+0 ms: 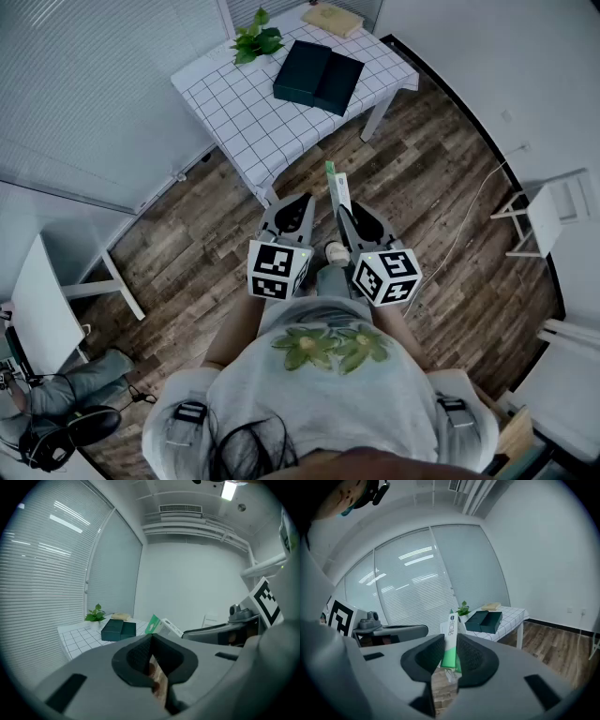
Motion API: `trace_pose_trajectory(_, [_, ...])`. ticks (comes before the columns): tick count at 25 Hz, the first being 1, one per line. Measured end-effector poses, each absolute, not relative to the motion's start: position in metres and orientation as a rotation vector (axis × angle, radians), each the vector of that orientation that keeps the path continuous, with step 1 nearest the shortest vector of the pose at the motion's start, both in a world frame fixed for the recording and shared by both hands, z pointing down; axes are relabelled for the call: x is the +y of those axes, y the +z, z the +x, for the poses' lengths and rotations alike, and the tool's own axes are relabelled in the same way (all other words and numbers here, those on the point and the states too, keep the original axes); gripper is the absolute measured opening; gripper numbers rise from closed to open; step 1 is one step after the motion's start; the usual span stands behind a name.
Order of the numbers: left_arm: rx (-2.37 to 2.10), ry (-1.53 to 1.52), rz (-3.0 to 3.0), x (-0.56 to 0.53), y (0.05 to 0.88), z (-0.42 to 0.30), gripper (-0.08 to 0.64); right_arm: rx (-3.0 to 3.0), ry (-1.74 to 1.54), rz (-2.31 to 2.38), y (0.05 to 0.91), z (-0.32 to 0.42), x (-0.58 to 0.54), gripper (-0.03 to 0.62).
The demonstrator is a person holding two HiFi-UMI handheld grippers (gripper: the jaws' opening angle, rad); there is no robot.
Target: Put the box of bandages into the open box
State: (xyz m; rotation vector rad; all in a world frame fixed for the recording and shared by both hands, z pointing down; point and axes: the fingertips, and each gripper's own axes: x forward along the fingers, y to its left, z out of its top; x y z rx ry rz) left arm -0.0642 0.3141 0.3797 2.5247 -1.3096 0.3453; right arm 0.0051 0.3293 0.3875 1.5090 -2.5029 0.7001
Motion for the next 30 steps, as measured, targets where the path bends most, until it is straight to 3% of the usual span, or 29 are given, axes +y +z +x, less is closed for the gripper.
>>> trace_pose_trajectory(30, [-1.587,0.325,2.307,0.221,0.392,0.064,0.008,-2.604,0.754,1.293,0.399,0.151,0.208,0.086])
